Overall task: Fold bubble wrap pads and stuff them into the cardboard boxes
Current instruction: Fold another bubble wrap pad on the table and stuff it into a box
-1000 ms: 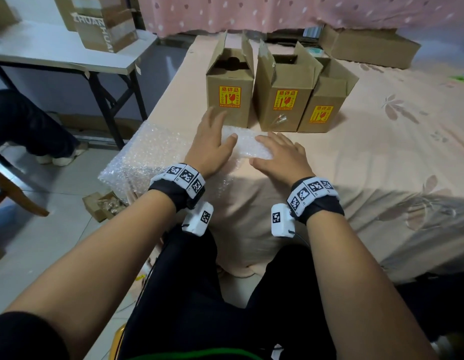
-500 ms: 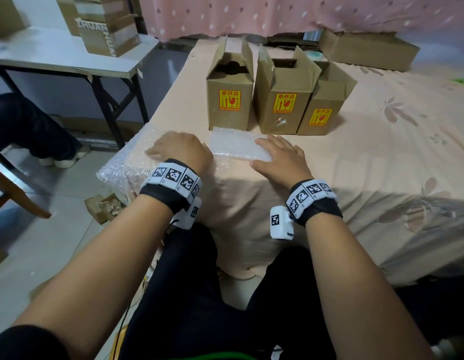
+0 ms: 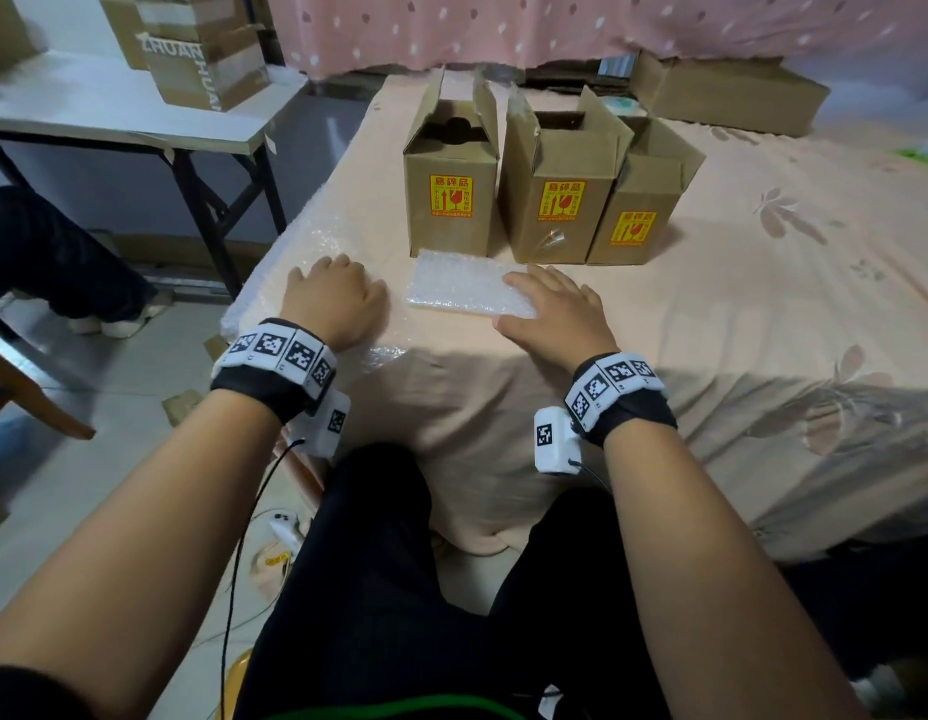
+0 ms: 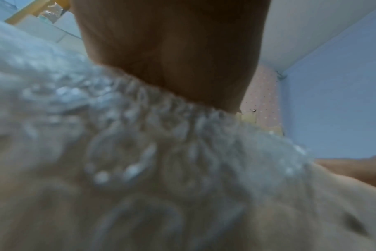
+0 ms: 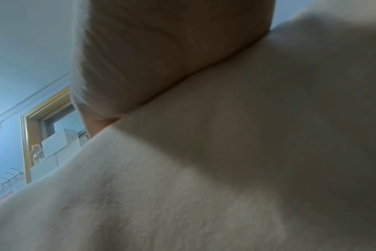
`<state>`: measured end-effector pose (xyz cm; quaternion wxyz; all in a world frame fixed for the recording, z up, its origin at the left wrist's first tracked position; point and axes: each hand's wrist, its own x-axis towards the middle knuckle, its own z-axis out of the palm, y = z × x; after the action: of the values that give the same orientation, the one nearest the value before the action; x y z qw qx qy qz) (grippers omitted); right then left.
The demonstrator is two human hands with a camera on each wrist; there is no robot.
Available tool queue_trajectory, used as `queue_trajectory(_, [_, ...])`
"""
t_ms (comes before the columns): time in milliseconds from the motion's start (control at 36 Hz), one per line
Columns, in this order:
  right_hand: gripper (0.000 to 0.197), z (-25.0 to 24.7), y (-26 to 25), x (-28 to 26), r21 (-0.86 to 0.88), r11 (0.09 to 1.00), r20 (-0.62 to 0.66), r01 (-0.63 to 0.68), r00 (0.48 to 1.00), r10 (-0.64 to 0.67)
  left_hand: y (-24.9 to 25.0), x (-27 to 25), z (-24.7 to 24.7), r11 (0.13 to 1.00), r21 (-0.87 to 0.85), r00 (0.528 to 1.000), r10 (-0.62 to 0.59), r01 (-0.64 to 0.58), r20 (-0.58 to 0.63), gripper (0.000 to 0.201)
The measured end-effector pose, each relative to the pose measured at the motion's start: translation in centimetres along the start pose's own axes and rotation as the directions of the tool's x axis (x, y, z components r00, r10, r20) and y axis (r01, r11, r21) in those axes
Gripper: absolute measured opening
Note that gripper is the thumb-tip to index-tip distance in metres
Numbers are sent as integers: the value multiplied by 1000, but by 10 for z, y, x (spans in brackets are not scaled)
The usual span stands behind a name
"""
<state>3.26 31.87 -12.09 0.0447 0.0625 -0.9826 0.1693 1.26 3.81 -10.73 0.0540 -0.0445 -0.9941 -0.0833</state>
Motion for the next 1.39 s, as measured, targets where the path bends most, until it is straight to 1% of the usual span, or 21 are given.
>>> queue_trajectory(111, [67,0,-1,1,1,1000,0,-3,1000,3,-7,-2,0,1000,-1,1000,20,-20,-6,42])
queue_trajectory(278, [66,-1,0,0,3,1000,-4,-5,1000,5,-7,-2,7,999,-45,1000,16,-17,-26,49])
queue_trajectory(389, [66,0,-1,0,11,1000,1,-1,1000,1,-9,-1,5,999,-26,998,28,-30,-57,45])
queue_trajectory(500, [64,-1,0,-1,11,1000,-5,-7,1000,7,-13,-4,8,997,-54,995,50,-55,-81,41])
queue_trajectory(556, [65,-2,0,0,12,1000,-3,-6,1000,6,-13,-5,8,996,-73,995,52,-59,-89,43])
queue_trajectory(667, [66,-2,-2,2,16,1000,-5,1,1000,-1,-12,-7,5,995,-81,994,54,-62,-97,53])
queue_trajectory(750, [67,-2,0,2,16,1000,-4,0,1000,0,-14,-7,5,993,-70,993,93,-98,-67,56])
queue_trajectory(806, [67,-2,0,1,9,1000,-2,4,1000,-4,-18,-6,3,984,-52,984,168,-171,-56,60])
queue_trajectory(861, [67,-2,-1,1,7,1000,2,4,1000,-4,-23,-3,-2,970,-55,972,237,-236,-2,69])
queue_trajectory(917, [67,-1,-2,1,9,1000,1,6,1000,-6,-28,-1,-13,957,-152,958,266,-249,106,81])
queue_trajectory(944, [67,-1,-2,1,8,1000,0,7,1000,-7,-30,1,-19,940,-260,950,269,-222,161,80])
queue_trajectory(972, [67,-1,-2,1,8,1000,0,7,1000,-7,-30,2,-25,908,-379,939,272,-178,211,72])
queue_trajectory(1000, [67,-1,-2,1,8,1000,0,6,1000,-6,-29,3,-30,867,-480,929,280,-136,242,57])
queue_trajectory(1028, [67,-1,-1,1,9,1000,-1,5,1000,-5,-29,4,-34,837,-536,928,281,-111,246,40])
queue_trajectory(1056, [67,-2,-1,2,8,1000,-2,4,1000,-4,-29,6,-35,827,-553,934,273,-105,232,29])
queue_trajectory(1083, [67,-2,-1,2,6,1000,-2,3,1000,-3,-29,7,-35,834,-543,943,254,-100,216,28])
queue_trajectory(1167, [69,-1,0,1,8,1000,-6,4,1000,-4,-25,9,-30,891,-443,967,189,-94,173,43])
queue_trajectory(1250, [71,0,0,2,9,1000,-10,8,1000,-8,-21,6,-24,956,-227,968,218,-186,126,67])
queue_trajectory(1278, [71,0,0,2,8,1000,-9,10,1000,-10,-19,5,-20,967,-145,967,228,-211,115,71])
queue_trajectory(1333, [70,0,1,2,4,1000,-9,9,1000,-9,-18,5,-13,966,-18,963,257,-257,77,76])
queue_trajectory(1389, [69,1,1,1,-1,1000,-9,9,1000,-9,-18,3,-9,958,32,958,283,-284,48,77])
